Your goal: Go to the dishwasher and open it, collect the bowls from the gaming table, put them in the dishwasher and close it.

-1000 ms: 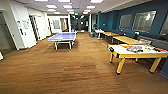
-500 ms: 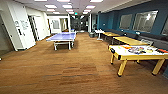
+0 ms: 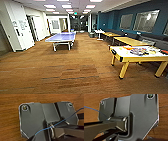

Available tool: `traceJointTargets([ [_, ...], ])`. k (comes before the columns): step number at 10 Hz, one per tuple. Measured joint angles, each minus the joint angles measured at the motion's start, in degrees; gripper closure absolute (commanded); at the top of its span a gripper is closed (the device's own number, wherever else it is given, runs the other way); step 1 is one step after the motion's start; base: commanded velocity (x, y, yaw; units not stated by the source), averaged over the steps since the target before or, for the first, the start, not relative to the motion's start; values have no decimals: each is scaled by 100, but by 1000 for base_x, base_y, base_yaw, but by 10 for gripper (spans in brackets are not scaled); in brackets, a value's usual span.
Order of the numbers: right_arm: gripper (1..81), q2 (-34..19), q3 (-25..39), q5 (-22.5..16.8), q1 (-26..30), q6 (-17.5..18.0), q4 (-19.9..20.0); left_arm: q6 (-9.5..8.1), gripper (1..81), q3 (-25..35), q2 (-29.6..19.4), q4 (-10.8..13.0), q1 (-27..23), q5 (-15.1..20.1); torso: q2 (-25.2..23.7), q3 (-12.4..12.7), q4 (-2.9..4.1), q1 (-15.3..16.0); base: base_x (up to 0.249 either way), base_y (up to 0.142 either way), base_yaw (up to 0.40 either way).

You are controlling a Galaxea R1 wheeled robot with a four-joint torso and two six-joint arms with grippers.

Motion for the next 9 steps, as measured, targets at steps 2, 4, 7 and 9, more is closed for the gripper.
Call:
traceJointTargets([
  [2, 10, -2, -6, -2, -2, 0, 0, -1, 10, 0, 0, 0, 0, 0, 0, 0, 0, 2, 204, 0, 0],
  [4, 10, 13, -11, 0, 0, 0, 0, 0, 10, 0, 2, 0, -2, 0, 0, 0, 0, 2, 207, 0, 0],
  [7, 10, 39, -13, -2, -2, 0, 0, 0, 10, 0, 17, 0, -2, 0, 0, 0, 0, 2, 209, 0, 0],
  [9, 10, 44, -13, 0, -2, -2, 0, 0, 10, 0, 17, -2, -2, 0, 0, 0, 0, 0, 215, 0, 0],
])
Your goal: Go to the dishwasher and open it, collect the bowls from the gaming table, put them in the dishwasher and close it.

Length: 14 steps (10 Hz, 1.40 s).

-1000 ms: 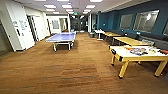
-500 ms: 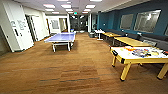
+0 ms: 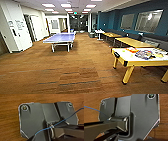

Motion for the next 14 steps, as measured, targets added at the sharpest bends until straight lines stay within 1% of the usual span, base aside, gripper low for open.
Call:
traceJointTargets([
  [10, 10, 22, -1, 0, -15, 2, 0, 2, 10, 0, 13, 0, 2, 0, 0, 0, 0, 2, 219, 0, 0],
  [14, 10, 33, -122, 0, -15, 2, -2, 2, 10, 0, 16, 0, 2, 0, 0, 0, 0, 2, 221, 0, 0],
])
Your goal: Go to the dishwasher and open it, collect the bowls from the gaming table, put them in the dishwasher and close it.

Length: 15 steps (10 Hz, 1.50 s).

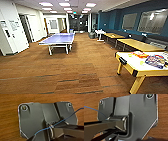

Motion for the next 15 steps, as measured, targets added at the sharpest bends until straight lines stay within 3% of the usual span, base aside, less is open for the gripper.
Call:
traceJointTargets([
  [7, 10, 121, -118, 13, 83, -2, 2, 2, 10, -11, -11, 2, -28, -22, 5, -2, 0, 8, 162, 0, 0],
  [15, 10, 190, -182, -5, 33, -4, 0, 5, 10, -11, -16, 2, 39, -2, 5, -2, 0, -2, 0, 0, 0],
])
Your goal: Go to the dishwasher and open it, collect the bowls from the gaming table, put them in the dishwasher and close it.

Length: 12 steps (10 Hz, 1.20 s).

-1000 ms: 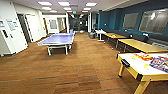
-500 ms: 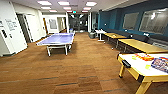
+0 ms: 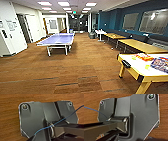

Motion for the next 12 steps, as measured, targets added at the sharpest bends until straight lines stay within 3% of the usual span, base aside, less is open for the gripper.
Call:
traceJointTargets([
  [8, 10, 0, 0, -2, 0, 0, 0, 0, 10, 7, 0, 2, 5, 0, 0, 0, 0, 0, 0, 0, -10],
  [12, 10, -6, 0, 0, -2, 0, 2, 13, 10, 7, 2, 2, 5, 0, 0, 0, 0, 0, 0, 0, -284],
])
